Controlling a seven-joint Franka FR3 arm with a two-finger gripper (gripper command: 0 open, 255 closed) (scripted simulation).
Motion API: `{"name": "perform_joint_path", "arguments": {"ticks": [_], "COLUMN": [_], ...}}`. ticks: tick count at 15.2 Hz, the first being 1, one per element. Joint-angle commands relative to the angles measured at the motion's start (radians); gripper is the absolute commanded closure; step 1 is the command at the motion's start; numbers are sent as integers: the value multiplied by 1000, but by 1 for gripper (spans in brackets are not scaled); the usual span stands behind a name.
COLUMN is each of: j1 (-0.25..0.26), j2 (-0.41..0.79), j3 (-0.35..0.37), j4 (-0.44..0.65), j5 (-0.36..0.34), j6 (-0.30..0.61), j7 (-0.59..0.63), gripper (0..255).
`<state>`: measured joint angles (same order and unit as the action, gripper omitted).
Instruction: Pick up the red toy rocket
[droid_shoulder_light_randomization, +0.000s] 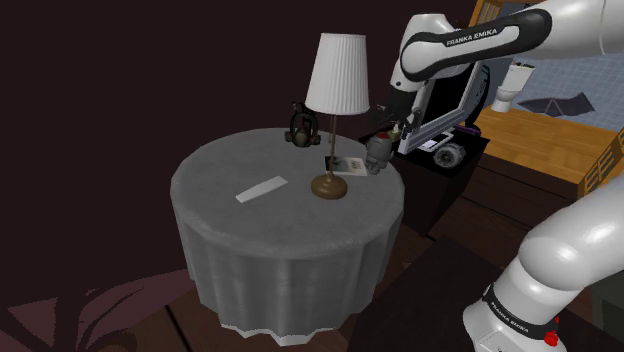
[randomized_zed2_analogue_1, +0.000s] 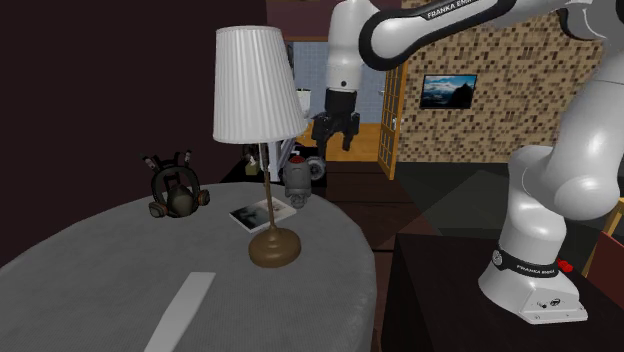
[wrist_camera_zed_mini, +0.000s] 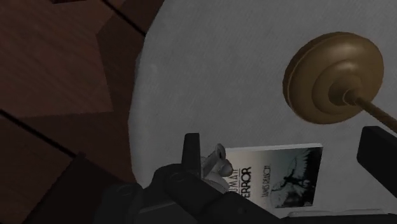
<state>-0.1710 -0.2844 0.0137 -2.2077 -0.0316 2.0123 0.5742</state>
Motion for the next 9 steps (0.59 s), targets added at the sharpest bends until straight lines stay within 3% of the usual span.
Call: {"name": "perform_joint_path", "arguments": {"ticks": [1,9], "j1": [-18,-79], "j2": [65,314], "j3": [-2,-43], "j4": [21,139], "j5": [3,24], "j6": [43,178], "j7": [74,312], "gripper": [0,0]}}
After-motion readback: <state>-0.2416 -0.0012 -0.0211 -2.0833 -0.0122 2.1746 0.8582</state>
